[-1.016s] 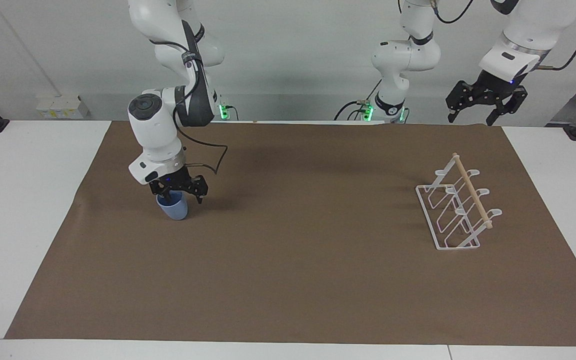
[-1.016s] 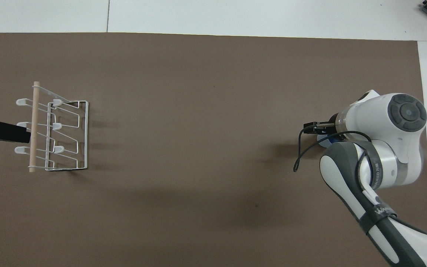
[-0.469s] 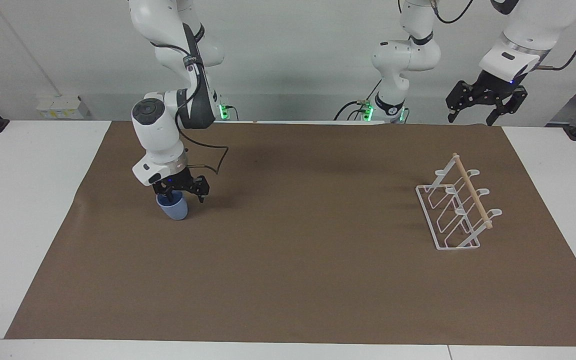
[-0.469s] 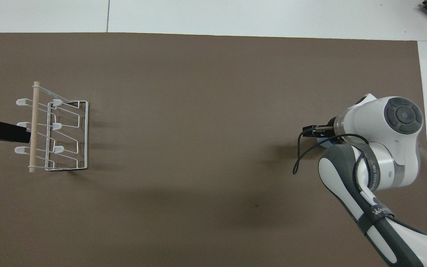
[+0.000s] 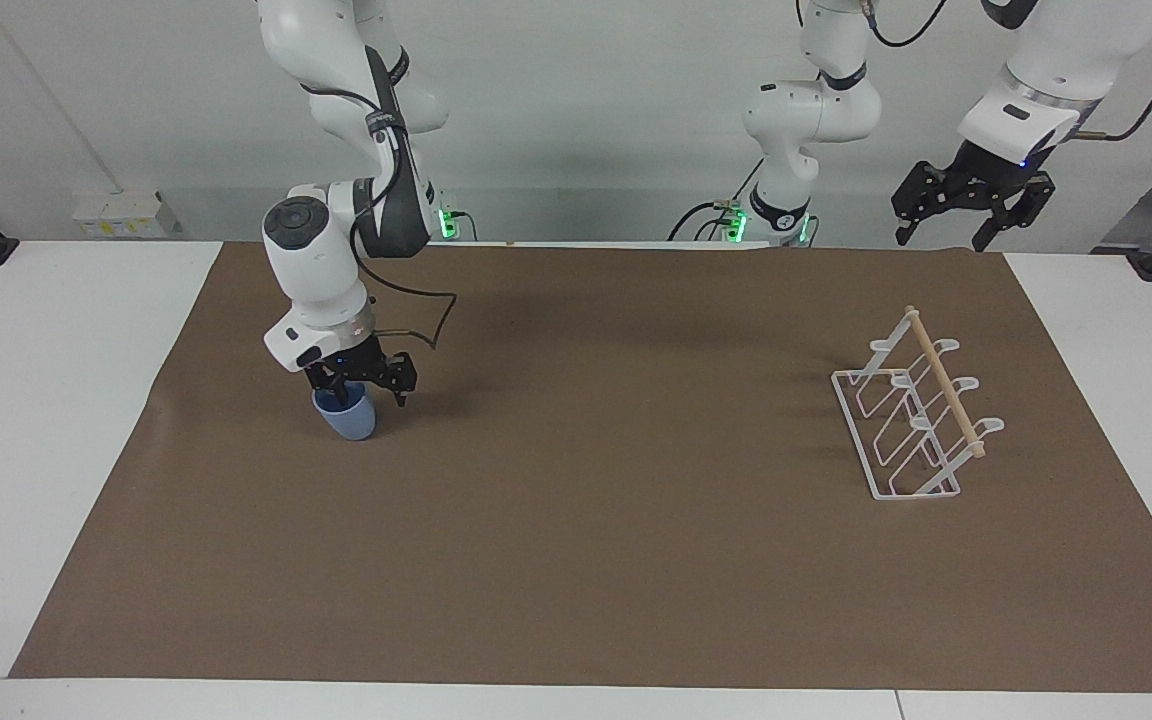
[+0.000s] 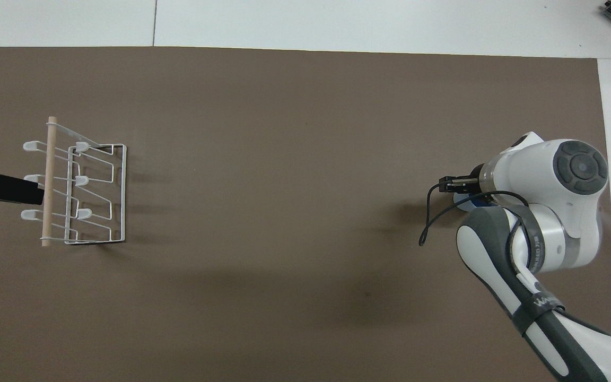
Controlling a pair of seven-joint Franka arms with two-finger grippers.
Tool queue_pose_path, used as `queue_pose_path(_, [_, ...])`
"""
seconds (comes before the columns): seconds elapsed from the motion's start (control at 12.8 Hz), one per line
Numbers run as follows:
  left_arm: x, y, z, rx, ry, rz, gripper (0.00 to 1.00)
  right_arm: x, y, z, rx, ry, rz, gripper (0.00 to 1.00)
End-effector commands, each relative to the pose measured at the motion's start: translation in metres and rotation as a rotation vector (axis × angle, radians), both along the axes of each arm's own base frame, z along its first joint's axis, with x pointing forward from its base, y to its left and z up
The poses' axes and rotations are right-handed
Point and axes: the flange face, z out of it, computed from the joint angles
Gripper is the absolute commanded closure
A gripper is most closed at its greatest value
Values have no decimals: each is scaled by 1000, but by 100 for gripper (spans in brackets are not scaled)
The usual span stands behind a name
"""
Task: Hang cup on cup holder
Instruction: 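Close the right gripper on the blue cup rim, then lift and tip the blue cup sideways with the right gripper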
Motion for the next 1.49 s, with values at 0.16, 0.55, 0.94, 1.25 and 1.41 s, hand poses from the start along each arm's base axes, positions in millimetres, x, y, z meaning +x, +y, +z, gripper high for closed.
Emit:
queue_pose_path(0.16, [-8, -1, 0, -8, 6, 0, 0, -5, -9, -1, 10, 5, 2, 95])
queue_pose_path(0.55, [-8, -1, 0, -8, 6, 1, 0, 2, -7, 13, 7, 5, 19, 100])
queue_pose_path(0.94, [-8, 3, 0, -8, 6, 10, 0, 14, -8, 114, -3, 35, 92, 100])
queue_pose_path(1.25, [-11, 12, -1, -6, 33, 20, 0, -7, -3, 209, -6, 32, 107, 100])
queue_pose_path(1.41, [-10, 12, 0, -6, 26, 19, 0, -14, -1, 250, -7, 46, 111, 100])
